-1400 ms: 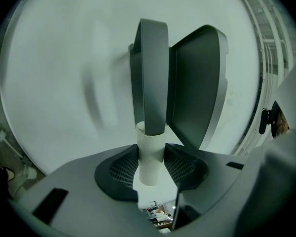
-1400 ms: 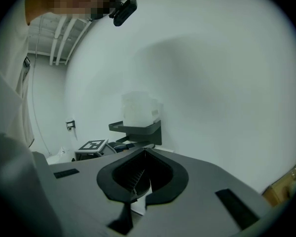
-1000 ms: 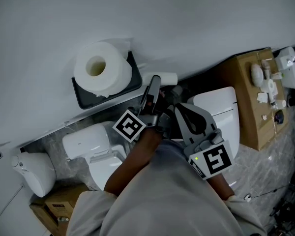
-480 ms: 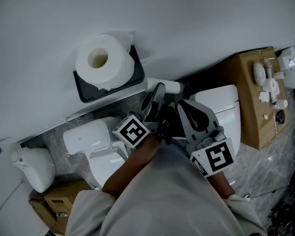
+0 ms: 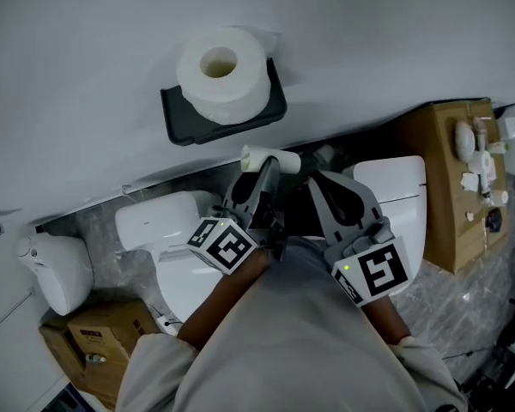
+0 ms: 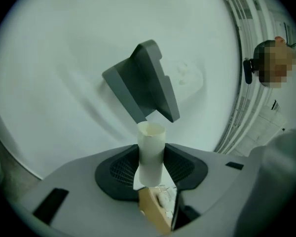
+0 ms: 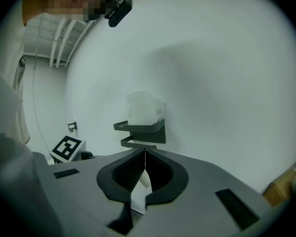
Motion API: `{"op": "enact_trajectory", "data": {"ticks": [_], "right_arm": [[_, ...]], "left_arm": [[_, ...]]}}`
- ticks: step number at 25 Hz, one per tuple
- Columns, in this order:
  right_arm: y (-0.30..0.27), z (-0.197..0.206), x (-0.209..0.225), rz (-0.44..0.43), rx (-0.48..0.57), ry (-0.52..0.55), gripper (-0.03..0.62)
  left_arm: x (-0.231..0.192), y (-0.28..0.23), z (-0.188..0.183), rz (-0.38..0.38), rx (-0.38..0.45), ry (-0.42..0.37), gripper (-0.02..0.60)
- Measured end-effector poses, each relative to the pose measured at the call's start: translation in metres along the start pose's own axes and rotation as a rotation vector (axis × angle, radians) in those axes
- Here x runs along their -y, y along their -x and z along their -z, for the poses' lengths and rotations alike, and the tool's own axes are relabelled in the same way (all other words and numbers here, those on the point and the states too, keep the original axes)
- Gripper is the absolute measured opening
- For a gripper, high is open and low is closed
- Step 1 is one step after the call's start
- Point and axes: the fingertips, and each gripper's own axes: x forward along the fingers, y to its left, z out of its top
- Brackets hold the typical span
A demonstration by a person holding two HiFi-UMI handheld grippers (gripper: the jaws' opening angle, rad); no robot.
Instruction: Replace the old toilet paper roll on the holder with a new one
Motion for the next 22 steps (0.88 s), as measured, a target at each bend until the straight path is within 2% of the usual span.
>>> {"op": "enact_trajectory", "data": {"ticks": [7,12,22], "right_arm": [[-0.014,-0.004,-0.036,-0.083,0.016,0.023,0.017],[-0.021,-0.009,-0.054,-0.131,0.031,0.035,0.017],[-0.026,-0.021,-0.071,-0.191,0.084,0.015,0.018]], "left_arm": [[-0.008,0.044,-0.033,-0.064,0.049,-0.174,0.163],[-0.008,0.072,-0.058,-0.124,0.092,-0.259,0.163],[0.024,0.104,-0.096,-0.176,0.13,-0.559,0.16]]}}
